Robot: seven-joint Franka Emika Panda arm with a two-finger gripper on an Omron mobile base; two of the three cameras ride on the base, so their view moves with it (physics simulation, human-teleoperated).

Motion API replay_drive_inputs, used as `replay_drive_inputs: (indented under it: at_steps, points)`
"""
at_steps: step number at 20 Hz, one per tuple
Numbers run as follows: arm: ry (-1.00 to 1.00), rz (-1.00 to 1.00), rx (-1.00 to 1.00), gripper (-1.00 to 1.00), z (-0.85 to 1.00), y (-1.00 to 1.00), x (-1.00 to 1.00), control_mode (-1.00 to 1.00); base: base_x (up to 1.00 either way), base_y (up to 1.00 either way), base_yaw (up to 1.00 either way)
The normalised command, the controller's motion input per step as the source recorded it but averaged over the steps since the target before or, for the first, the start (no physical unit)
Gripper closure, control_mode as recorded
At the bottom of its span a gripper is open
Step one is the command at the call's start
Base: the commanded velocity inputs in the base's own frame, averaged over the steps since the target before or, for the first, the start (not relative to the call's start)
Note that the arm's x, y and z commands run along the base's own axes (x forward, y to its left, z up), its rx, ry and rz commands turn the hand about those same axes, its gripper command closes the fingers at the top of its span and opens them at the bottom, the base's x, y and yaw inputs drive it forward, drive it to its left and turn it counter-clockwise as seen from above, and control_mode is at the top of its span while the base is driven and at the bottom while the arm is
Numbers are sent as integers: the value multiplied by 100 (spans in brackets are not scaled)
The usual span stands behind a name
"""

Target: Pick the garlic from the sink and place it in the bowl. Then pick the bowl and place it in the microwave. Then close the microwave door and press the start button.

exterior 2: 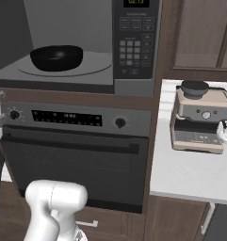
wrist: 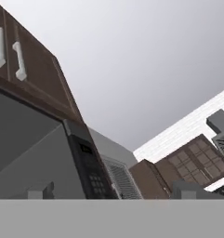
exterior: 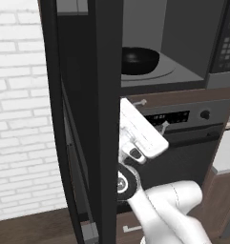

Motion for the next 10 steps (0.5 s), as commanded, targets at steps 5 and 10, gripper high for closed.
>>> replay_drive_inputs:
  at_steps: [5,10]
  points:
    - [-8,6,-4,-100,-59,74,-1,-100,0,0,0]
    - [0,8,0,-100,-65,91,0,-100,0,0,0]
